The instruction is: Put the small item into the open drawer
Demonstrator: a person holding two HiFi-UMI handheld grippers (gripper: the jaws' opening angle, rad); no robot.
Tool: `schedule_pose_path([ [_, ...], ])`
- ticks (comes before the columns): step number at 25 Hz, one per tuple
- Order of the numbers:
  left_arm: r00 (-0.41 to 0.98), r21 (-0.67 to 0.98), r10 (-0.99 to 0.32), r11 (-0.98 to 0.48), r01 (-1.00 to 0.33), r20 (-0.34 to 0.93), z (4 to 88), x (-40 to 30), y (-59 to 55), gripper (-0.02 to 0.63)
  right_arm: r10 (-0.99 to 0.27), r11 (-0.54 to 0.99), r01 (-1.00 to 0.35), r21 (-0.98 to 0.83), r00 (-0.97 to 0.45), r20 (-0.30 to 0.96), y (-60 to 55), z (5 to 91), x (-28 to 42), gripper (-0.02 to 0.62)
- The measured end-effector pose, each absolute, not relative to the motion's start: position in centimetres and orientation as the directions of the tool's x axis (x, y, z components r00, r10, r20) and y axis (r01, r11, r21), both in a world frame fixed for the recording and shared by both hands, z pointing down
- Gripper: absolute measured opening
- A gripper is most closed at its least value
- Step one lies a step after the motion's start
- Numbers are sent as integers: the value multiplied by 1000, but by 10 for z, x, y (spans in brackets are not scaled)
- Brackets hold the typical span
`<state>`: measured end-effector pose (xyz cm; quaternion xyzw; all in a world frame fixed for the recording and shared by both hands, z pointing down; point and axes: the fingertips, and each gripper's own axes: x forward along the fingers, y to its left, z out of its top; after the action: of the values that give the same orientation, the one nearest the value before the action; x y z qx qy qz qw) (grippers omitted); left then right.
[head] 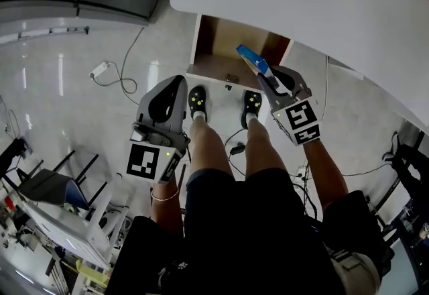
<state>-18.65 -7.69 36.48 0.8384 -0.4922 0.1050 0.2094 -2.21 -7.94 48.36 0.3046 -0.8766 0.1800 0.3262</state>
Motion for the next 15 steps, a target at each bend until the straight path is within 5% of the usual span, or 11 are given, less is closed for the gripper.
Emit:
schedule_pose_path([
  [15,509,272,-764,-433,-860,395,407,-197,-93,-8,-325,849,-528,-4,-529,784,-85,560,-42,103],
])
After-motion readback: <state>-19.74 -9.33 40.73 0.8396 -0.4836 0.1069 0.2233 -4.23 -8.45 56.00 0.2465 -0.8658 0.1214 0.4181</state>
